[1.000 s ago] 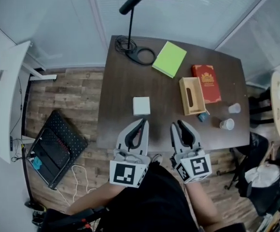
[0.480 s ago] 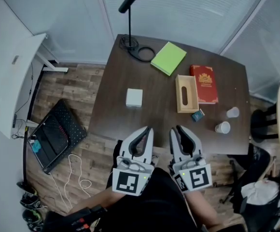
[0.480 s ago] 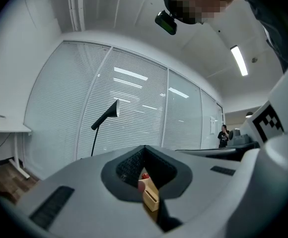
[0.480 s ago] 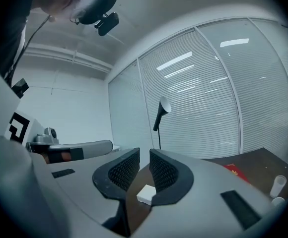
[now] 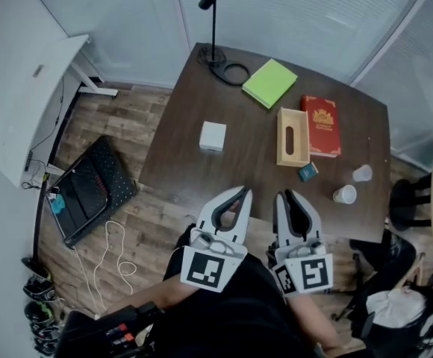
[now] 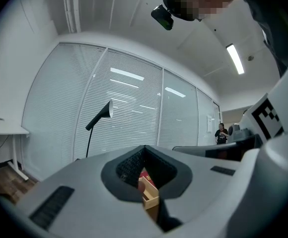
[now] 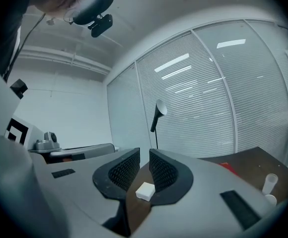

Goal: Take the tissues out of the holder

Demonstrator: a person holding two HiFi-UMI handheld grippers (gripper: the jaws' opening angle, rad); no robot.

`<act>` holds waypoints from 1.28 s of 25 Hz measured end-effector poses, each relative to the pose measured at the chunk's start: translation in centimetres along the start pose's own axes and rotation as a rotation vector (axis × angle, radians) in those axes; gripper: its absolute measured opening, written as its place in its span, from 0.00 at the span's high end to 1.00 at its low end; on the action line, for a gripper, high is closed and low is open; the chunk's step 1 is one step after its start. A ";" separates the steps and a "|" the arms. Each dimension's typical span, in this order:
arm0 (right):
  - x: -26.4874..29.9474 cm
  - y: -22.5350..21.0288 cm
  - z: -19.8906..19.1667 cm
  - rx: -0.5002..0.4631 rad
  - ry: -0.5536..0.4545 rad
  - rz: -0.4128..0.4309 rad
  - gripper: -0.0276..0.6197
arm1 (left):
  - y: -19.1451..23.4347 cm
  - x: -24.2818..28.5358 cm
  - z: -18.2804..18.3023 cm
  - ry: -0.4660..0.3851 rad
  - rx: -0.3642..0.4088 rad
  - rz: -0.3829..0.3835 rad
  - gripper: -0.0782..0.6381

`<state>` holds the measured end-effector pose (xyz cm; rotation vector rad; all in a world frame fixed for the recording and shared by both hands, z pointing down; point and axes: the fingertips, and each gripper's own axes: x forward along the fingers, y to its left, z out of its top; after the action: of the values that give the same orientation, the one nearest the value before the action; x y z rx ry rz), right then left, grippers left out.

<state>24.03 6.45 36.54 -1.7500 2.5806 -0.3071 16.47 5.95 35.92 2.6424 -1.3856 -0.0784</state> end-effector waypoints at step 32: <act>-3.4 2.5 1.6 -0.084 -0.135 -0.049 0.94 | -1.6 -3.1 1.1 -0.082 -0.001 -0.017 0.89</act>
<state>23.19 10.26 34.17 -1.7953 2.4935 -0.0777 15.91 9.29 34.50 2.6786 -1.3872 -0.1920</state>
